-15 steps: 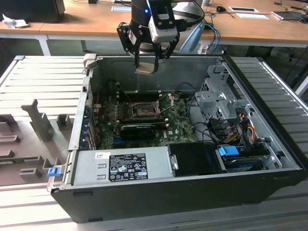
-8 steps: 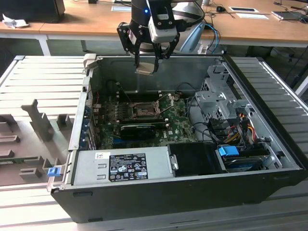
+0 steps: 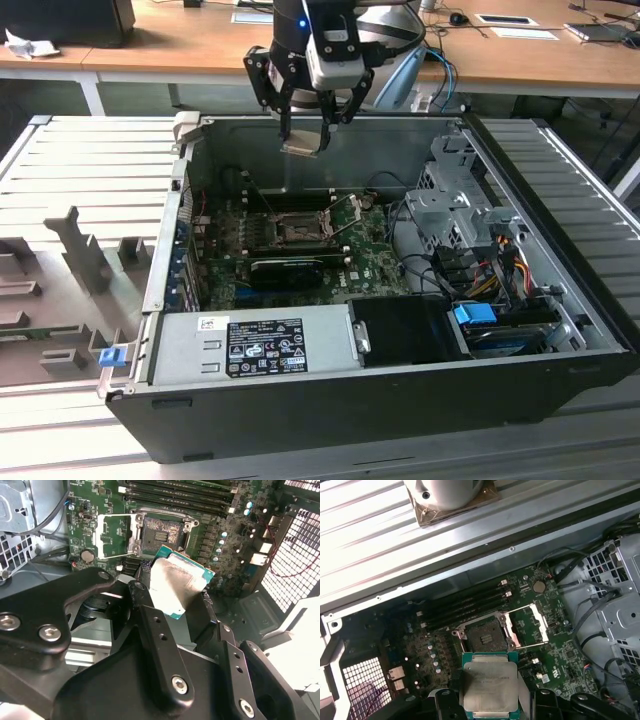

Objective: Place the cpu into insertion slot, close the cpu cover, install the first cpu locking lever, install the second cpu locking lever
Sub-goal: 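Place the cpu into insertion slot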

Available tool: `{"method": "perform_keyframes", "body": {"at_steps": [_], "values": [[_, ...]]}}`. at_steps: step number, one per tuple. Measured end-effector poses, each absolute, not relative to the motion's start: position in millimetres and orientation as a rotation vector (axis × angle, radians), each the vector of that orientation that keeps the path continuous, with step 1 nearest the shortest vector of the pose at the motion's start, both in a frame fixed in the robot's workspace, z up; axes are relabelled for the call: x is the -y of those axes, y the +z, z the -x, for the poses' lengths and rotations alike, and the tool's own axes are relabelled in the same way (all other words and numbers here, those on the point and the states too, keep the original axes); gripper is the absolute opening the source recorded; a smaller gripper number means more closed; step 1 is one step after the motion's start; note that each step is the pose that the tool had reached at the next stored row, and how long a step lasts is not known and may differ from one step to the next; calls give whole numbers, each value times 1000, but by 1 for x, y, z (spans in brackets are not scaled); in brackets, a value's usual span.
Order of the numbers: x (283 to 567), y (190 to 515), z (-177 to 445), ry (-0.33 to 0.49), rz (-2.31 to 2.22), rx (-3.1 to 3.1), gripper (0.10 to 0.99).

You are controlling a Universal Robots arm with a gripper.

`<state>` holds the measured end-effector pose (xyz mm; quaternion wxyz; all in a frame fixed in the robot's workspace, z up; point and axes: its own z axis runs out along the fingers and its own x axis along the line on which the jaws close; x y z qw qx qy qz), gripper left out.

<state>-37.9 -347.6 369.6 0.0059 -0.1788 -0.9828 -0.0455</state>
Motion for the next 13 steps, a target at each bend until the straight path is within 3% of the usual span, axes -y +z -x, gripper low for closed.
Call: {"method": "perform_keyframes", "body": {"at_steps": [13], "values": [[348,367,38,-143,631,3064,525]]}}
